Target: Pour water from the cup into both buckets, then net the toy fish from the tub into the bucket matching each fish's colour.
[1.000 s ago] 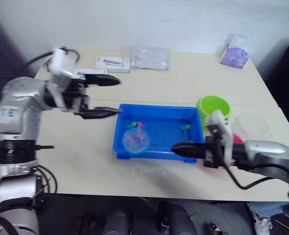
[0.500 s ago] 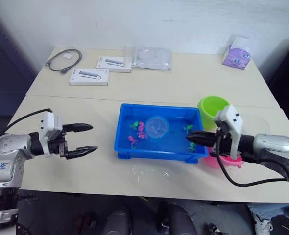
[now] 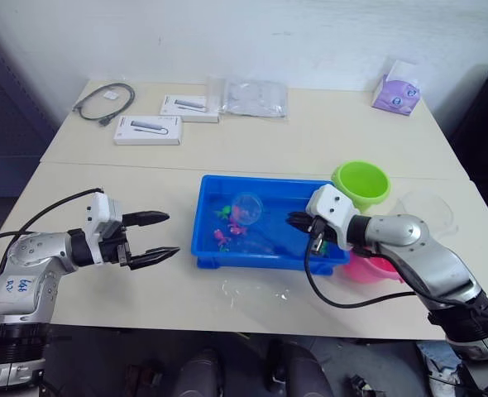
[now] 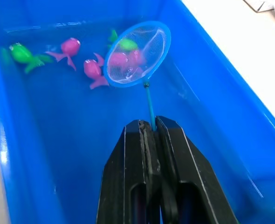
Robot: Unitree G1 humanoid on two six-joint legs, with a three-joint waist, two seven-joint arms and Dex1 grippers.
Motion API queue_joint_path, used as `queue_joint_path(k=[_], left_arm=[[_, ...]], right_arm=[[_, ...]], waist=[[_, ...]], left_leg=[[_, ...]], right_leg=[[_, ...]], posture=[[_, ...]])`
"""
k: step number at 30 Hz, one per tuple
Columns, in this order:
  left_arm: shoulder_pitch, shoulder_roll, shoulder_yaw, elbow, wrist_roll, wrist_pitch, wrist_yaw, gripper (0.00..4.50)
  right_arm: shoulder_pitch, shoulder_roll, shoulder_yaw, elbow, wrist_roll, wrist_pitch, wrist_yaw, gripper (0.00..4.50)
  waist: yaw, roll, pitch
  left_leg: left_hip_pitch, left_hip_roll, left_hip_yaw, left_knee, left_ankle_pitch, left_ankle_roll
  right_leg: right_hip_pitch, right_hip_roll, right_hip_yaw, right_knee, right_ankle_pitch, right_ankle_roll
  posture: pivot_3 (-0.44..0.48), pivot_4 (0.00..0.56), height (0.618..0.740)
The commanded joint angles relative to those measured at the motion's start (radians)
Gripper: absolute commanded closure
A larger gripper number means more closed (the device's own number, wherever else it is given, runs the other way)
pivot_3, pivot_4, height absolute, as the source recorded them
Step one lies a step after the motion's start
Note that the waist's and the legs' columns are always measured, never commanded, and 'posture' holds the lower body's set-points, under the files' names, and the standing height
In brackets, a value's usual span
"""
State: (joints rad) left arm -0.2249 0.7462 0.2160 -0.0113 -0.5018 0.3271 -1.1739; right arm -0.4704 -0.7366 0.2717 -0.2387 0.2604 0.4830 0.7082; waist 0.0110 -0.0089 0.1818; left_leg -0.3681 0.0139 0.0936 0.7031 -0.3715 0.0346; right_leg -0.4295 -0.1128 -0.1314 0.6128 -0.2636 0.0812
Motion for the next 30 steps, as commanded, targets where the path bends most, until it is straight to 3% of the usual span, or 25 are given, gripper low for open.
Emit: queue_joint_path(k=[1, 16, 22, 30], left_arm=[[0.006, 0.011, 0.006, -0.042, -0.019, 0.003, -0.002, 0.1], [0.007, 0.004, -0.005, -0.037, -0.009, -0.015, 0.001, 0.1], [0.015, 0.001, -0.003, -0.039, -0.009, -0.017, 0.006, 0.1], [0.027, 0.0, 0.001, -0.04, -0.007, -0.028, 0.015, 0.1]], right_arm=[[-0.02, 0.018, 0.005, -0.002, -0.049, -0.02, 0.019, 4.5], [-0.057, 0.033, 0.067, 0.023, -0.222, -0.044, 0.12, 4.5], [-0.063, 0.056, 0.064, -0.02, -0.188, 0.032, 0.177, 4.5], [-0.077, 0.114, -0.033, -0.068, -0.029, 0.3, 0.177, 4.5]], waist=[[-0.001, 0.0, 0.0], [-0.014, 0.0, 0.0], [-0.014, 0.0, 0.0], [-0.014, 0.0, 0.0]], left_leg=[[0.0, 0.0, 0.0, 0.0, 0.0, 0.0], [0.0, 0.0, 0.0, 0.0, 0.0, 0.0], [0.0, 0.0, 0.0, 0.0, 0.0, 0.0], [0.0, 0.0, 0.0, 0.0, 0.0, 0.0]], right_leg=[[0.0, 0.0, 0.0, 0.0, 0.0, 0.0], [0.0, 0.0, 0.0, 0.0, 0.0, 0.0], [0.0, 0.0, 0.0, 0.0, 0.0, 0.0], [0.0, -0.001, 0.0, 0.001, 0.0, 0.0]], posture=[[0.0, 0.15, 0.74], [0.0, 0.15, 0.74], [0.0, 0.15, 0.74], [0.0, 0.15, 0.74]])
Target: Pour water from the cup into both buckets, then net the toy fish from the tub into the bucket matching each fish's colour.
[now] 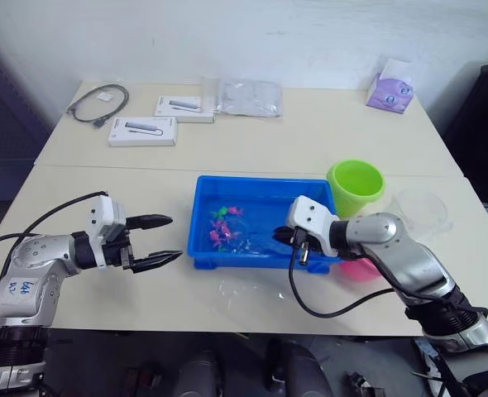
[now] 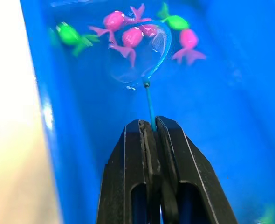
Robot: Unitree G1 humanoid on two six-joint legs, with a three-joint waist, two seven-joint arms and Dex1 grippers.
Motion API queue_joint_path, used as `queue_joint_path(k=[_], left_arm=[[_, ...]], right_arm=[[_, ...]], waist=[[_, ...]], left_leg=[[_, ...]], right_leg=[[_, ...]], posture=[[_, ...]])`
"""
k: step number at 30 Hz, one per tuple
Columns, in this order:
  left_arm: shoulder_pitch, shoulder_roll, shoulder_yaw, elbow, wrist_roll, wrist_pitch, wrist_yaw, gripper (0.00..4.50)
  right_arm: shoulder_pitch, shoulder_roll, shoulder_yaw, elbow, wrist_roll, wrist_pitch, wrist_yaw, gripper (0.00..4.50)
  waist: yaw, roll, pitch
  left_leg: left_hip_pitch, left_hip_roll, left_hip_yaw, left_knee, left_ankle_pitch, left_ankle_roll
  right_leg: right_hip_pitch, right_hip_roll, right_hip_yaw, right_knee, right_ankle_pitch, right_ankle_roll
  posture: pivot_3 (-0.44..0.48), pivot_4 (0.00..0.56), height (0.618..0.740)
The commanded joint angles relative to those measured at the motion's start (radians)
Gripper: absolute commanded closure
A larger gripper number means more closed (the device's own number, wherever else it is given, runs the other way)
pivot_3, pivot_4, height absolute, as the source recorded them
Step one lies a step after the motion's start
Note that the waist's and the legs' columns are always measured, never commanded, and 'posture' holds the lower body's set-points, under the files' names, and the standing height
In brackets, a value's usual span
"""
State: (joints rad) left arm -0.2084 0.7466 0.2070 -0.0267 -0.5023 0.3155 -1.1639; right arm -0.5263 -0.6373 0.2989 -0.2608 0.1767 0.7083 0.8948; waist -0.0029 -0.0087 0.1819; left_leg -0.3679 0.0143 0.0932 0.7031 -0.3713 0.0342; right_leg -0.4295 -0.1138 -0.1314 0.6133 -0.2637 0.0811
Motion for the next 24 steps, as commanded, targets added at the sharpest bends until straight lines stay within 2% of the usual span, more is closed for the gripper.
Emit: queue_joint_path(k=[1, 5, 15, 24], left_arm=[[0.011, 0.0, 0.009, -0.025, -0.007, -0.017, 0.006, 0.1], [0.012, -0.002, 0.007, -0.029, -0.009, -0.017, 0.013, 0.1], [-0.005, -0.019, 0.002, -0.033, -0.022, -0.031, 0.008, 0.1], [-0.129, -0.082, -0.021, -0.021, -0.076, -0.001, 0.003, 0.1]], right_arm=[[-0.024, 0.023, -0.071, -0.047, 0.069, 0.098, -0.016, 4.5], [-0.031, 0.043, -0.118, -0.069, 0.138, 0.185, -0.025, 4.5], [0.039, -0.072, -0.304, -0.17, 0.316, 0.307, 0.01, 4.5], [0.21, -0.109, -0.6, -0.237, 0.515, 0.445, -0.044, 4.5]], waist=[[0.0, 0.0, 0.0], [0.0, 0.0, 0.0], [0.002, 0.0, 0.0], [0.007, 0.0, 0.0]], left_leg=[[0.0, 0.0, 0.0, 0.0, 0.0, 0.0], [0.0, 0.0, 0.0, 0.0, 0.0, 0.0], [0.0, 0.0, -0.001, 0.0, 0.0, 0.0], [0.0, -0.001, 0.0, 0.0, 0.0, 0.0]], right_leg=[[0.0, 0.0, 0.0, 0.0, 0.0, 0.0], [0.0, 0.0, 0.0, 0.0, 0.0, 0.0], [0.0, 0.0, 0.0, 0.0, 0.0, 0.0], [0.001, 0.0, 0.001, 0.0, 0.0, 0.0]], posture=[[0.0, 0.15, 0.74], [0.0, 0.15, 0.74], [0.0, 0.15, 0.74], [0.0, 0.15, 0.74]])
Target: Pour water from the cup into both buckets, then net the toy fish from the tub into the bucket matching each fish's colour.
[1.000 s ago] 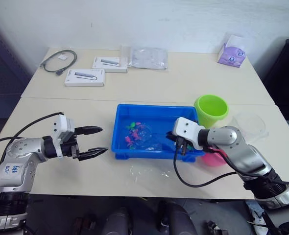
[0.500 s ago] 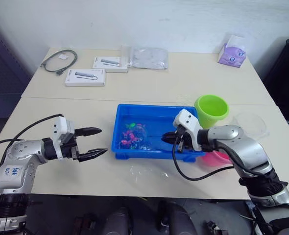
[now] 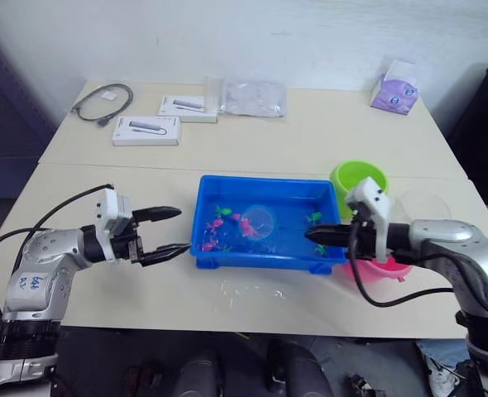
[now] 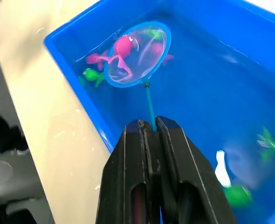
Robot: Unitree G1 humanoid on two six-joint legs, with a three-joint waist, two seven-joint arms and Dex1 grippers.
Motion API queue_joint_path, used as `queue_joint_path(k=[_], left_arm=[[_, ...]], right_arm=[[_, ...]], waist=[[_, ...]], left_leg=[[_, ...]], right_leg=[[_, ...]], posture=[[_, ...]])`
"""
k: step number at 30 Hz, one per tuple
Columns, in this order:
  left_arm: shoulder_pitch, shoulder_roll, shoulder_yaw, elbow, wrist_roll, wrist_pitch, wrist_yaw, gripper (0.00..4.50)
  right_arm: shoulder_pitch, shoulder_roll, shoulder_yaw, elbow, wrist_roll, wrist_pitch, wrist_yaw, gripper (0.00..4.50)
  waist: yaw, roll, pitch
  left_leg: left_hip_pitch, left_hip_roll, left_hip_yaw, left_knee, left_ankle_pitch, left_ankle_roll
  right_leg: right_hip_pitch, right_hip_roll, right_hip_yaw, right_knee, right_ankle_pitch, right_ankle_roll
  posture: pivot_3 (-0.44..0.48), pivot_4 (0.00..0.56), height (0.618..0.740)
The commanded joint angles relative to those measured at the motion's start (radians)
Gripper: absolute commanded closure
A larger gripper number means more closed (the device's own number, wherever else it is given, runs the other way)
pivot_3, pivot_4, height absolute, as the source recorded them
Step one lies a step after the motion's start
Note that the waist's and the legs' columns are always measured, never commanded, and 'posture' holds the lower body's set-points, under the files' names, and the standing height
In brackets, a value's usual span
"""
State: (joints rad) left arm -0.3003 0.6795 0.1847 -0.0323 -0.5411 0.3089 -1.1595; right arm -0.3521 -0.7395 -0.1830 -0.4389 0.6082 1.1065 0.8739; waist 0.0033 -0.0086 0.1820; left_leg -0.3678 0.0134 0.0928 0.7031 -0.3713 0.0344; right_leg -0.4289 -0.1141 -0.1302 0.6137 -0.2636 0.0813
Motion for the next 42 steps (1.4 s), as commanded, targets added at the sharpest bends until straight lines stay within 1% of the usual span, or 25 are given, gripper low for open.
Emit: queue_joint_path(k=[1, 5, 11, 17, 21, 24, 26, 29, 34, 39, 42], left_arm=[[-0.055, -0.024, -0.003, -0.003, -0.041, 0.016, 0.006, 0.1], [-0.121, -0.057, -0.026, 0.051, -0.027, 0.023, 0.012, 0.1], [-0.187, -0.078, -0.07, 0.122, -0.006, -0.008, -0.038, 0.1], [-0.238, -0.094, -0.12, 0.171, 0.005, -0.025, -0.101, 0.1], [-0.275, -0.111, -0.154, 0.211, 0.02, -0.034, -0.134, 0.1], [-0.294, -0.125, -0.174, 0.228, 0.031, -0.039, -0.145, 0.1], [-0.298, -0.133, -0.184, 0.23, 0.037, -0.04, -0.151, 0.1], [-0.302, -0.143, -0.192, 0.233, 0.042, -0.04, -0.154, 0.1], [-0.303, -0.153, -0.202, 0.233, 0.057, -0.05, -0.155, 0.1], [-0.306, -0.161, -0.203, 0.236, 0.058, -0.057, -0.162, 0.1], [-0.306, -0.163, -0.203, 0.235, 0.059, -0.059, -0.161, 0.1]], right_arm=[[0.049, 0.006, -0.16, -0.07, 0.114, 0.067, -0.042, 4.5], [0.093, 0.017, -0.289, -0.107, 0.199, 0.119, -0.105, 4.5], [0.214, -0.012, -0.486, -0.185, 0.306, 0.143, -0.158, 4.5], [0.427, -0.004, -0.709, -0.244, 0.334, 0.061, -0.159, 4.5], [0.592, 0.025, -0.806, -0.256, 0.279, -0.074, -0.121, 4.5], [0.71, 0.072, -0.833, -0.239, 0.209, -0.2, -0.106, 4.5], [0.783, 0.111, -0.821, -0.232, 0.138, -0.313, -0.087, 4.5], [0.846, 0.171, -0.779, -0.199, 0.004, -0.513, -0.085, 4.5], [0.891, 0.216, -0.721, -0.118, -0.187, -0.816, -0.082, 4.5], [0.888, 0.24, -0.678, 0.007, -0.386, -1.208, -0.112, 4.5], [0.885, 0.25, -0.657, 0.053, -0.429, -1.341, -0.136, 4.5]], waist=[[0.001, 0.0, 0.0], [0.003, 0.0, 0.0], [0.012, 0.0, 0.0], [0.027, 0.0, 0.0], [0.028, 0.0, 0.0], [0.024, 0.0, 0.0], [0.023, 0.001, 0.0], [0.018, 0.001, -0.001], [0.019, 0.001, -0.001], [0.018, 0.001, -0.001], [0.017, 0.001, -0.001]], left_leg=[[0.0, 0.0, 0.0, 0.0, 0.0, 0.0], [0.0, 0.0, 0.0, 0.0, 0.0, 0.0], [0.001, -0.001, 0.001, 0.0, 0.0, 0.0], [0.001, -0.001, 0.0, 0.0, 0.001, 0.001], [0.001, -0.003, 0.001, 0.0, 0.001, 0.002], [0.001, -0.003, 0.001, 0.0, 0.001, 0.002], [0.002, -0.003, 0.001, 0.0, 0.001, 0.002], [0.003, -0.002, 0.003, -0.001, 0.001, 0.001], [0.011, -0.003, 0.008, -0.003, 0.001, 0.001], [0.013, -0.002, 0.011, -0.004, 0.001, 0.001], [0.014, -0.002, 0.012, -0.004, 0.001, 0.001]], right_leg=[[0.0, 0.0, 0.0, 0.0, 0.0, 0.0], [0.0, 0.002, 0.0, 0.001, 0.0, 0.0], [0.0, 0.003, 0.001, 0.001, 0.0, 0.0], [0.0, 0.004, 0.001, 0.001, 0.0, 0.0], [0.001, 0.004, 0.001, 0.001, 0.001, 0.002], [0.001, 0.004, 0.002, 0.0, 0.001, 0.002], [0.001, 0.004, 0.002, 0.001, 0.001, 0.002], [0.001, 0.005, 0.004, 0.001, 0.001, 0.002], [0.004, 0.005, 0.013, -0.001, 0.001, 0.002], [0.004, 0.006, 0.022, 0.0, 0.001, 0.002], [0.004, 0.006, 0.023, 0.0, 0.001, 0.002]], posture=[[0.0, 0.15, 0.74], [0.0, 0.15, 0.74], [0.0, 0.15, 0.74], [0.0, 0.15, 0.74], [0.0, 0.15, 0.74], [0.0, 0.15, 0.74], [0.0, 0.15, 0.74], [0.0, 0.15, 0.74], [0.0, 0.15, 0.74], [0.0, 0.15, 0.74], [0.0, 0.15, 0.74]])
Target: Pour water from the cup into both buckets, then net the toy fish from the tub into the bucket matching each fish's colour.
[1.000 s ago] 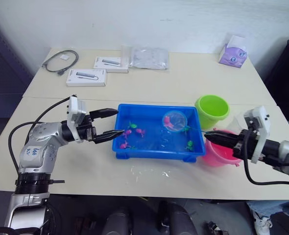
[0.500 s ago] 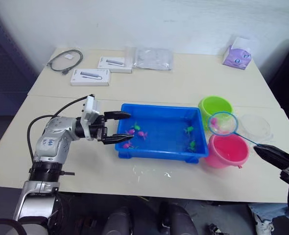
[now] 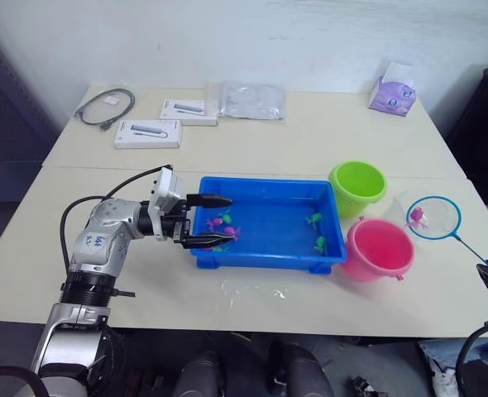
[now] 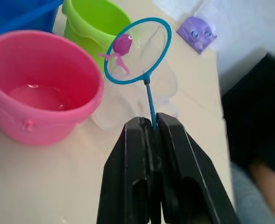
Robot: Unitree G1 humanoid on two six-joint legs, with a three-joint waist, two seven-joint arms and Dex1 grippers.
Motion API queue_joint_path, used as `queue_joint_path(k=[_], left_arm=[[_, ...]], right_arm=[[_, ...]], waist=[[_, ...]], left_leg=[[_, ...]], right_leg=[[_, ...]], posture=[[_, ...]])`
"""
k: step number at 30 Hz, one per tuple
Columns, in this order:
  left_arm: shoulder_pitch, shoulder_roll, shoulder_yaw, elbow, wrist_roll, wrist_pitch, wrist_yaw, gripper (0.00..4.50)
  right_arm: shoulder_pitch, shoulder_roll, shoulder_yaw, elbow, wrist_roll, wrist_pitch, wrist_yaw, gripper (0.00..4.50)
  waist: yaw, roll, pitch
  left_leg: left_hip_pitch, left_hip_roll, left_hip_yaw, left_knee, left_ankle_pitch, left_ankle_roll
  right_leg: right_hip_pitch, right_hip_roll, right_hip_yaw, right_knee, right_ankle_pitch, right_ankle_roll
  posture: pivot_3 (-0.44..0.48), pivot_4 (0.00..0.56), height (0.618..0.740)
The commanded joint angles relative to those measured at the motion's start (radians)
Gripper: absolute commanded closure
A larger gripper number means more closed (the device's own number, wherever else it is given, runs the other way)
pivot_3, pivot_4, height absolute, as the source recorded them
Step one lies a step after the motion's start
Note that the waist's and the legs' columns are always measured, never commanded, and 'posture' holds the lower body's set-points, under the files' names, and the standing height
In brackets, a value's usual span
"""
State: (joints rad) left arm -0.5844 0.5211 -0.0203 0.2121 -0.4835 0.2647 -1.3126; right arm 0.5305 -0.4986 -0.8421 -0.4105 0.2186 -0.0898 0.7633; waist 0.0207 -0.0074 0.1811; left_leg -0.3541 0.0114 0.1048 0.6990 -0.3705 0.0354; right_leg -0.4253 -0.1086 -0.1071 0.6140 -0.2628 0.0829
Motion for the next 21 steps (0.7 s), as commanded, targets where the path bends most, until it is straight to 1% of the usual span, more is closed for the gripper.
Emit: queue_joint_path(k=[1, 3, 5, 7, 9, 11, 13, 15, 18, 20, 21], left_arm=[[-0.021, -0.005, 0.002, -0.012, 0.001, -0.014, -0.006, 0.1], [-0.018, -0.006, 0.003, -0.018, 0.0, -0.012, -0.002, 0.1], [-0.018, -0.006, 0.003, -0.021, 0.0, -0.011, 0.0, 0.1], [-0.015, -0.005, 0.005, -0.027, 0.002, -0.012, 0.006, 0.1], [-0.012, -0.003, 0.006, -0.031, 0.008, -0.025, 0.007, 0.1], [-0.008, -0.001, 0.006, -0.034, 0.012, -0.038, 0.002, 0.1], [0.0, 0.005, 0.004, -0.038, 0.021, -0.058, -0.008, 0.1], [0.009, 0.01, 0.008, -0.039, 0.023, -0.071, -0.012, 0.1], [0.017, 0.015, 0.018, -0.037, 0.017, -0.079, -0.01, 0.1], [0.041, 0.044, 0.056, -0.021, 0.013, -0.101, -0.009, 0.1], [0.053, 0.057, 0.074, -0.013, 0.012, -0.112, -0.007, 0.1]], right_arm=[[0.009, 0.013, 0.022, 0.034, -0.061, -0.185, -0.031, 4.5], [0.023, 0.017, 0.06, 0.048, -0.113, -0.264, -0.042, 4.5], [0.033, 0.015, 0.078, 0.059, -0.138, -0.298, -0.057, 4.5], [0.038, 0.014, 0.094, 0.067, -0.201, -0.363, -0.093, 4.5], [0.031, 0.006, 0.087, 0.079, -0.334, -0.479, -0.164, 4.5], [0.023, -0.008, 0.049, 0.114, -0.513, -0.587, -0.277, 4.5], [0.031, -0.024, 0.032, 0.157, -0.578, -0.67, -0.34, 4.5], [0.051, -0.035, 0.051, 0.172, -0.521, -0.69, -0.345, 4.5], [0.068, -0.041, 0.087, 0.161, -0.419, -0.664, -0.333, 4.5], [0.095, -0.071, 0.199, -0.021, -0.038, -0.383, -0.26, 4.5], [0.095, -0.093, 0.231, -0.096, 0.089, -0.282, -0.243, 4.5]], waist=[[0.0, 0.0, 0.0], [0.0, 0.0, 0.0], [-0.001, 0.0, 0.0], [-0.001, 0.0, 0.0], [-0.001, 0.0, 0.0], [0.0, 0.0, 0.0], [0.0, 0.0, 0.0], [-0.001, 0.0, 0.0], [-0.003, 0.0, 0.0], [-0.006, 0.0, 0.0], [-0.017, 0.001, 0.0]], left_leg=[[0.0, 0.0, 0.0, 0.0, 0.0, 0.0], [0.0, 0.0, 0.0, 0.0, 0.0, 0.0], [0.001, 0.0, 0.0, 0.0, 0.0, 0.0], [0.001, 0.0, 0.001, 0.0, 0.0, 0.0], [0.001, 0.0, 0.001, 0.0, 0.0, 0.0], [0.001, 0.0, 0.001, 0.0, 0.0, 0.0], [0.001, 0.0, 0.001, 0.0, 0.0, -0.001], [0.001, 0.0, 0.001, 0.0, 0.0, -0.001], [0.001, 0.002, 0.001, 0.0, 0.0, -0.002], [0.001, 0.002, 0.001, 0.0, 0.0, -0.002], [0.002, 0.002, 0.001, 0.0, 0.0, -0.002]], right_leg=[[0.0, 0.0, 0.0, 0.0, 0.0, 0.0], [0.0, 0.0, 0.001, 0.001, 0.0, 0.0], [0.0, -0.001, 0.001, 0.001, 0.0, 0.0], [0.0, -0.001, 0.001, 0.001, 0.0, 0.0], [0.0, -0.002, 0.001, 0.001, 0.0, 0.0], [0.0, -0.002, 0.001, 0.001, 0.0, -0.001], [0.0, -0.002, 0.001, 0.001, 0.0, -0.001], [0.0, -0.002, 0.001, 0.001, -0.001, -0.001], [0.0, -0.003, 0.002, 0.001, -0.001, -0.002], [0.0, -0.003, 0.002, 0.002, -0.001, -0.002], [0.0, -0.004, 0.002, 0.003, -0.002, -0.003]], posture=[[0.0, 0.15, 0.74], [0.0, 0.15, 0.74], [0.0, 0.15, 0.74], [0.0, 0.15, 0.74], [0.0, 0.15, 0.74], [0.0, 0.15, 0.74], [0.0, 0.15, 0.74], [0.0, 0.15, 0.74], [0.0, 0.15, 0.74], [0.0, 0.15, 0.74], [0.0, 0.15, 0.74]])
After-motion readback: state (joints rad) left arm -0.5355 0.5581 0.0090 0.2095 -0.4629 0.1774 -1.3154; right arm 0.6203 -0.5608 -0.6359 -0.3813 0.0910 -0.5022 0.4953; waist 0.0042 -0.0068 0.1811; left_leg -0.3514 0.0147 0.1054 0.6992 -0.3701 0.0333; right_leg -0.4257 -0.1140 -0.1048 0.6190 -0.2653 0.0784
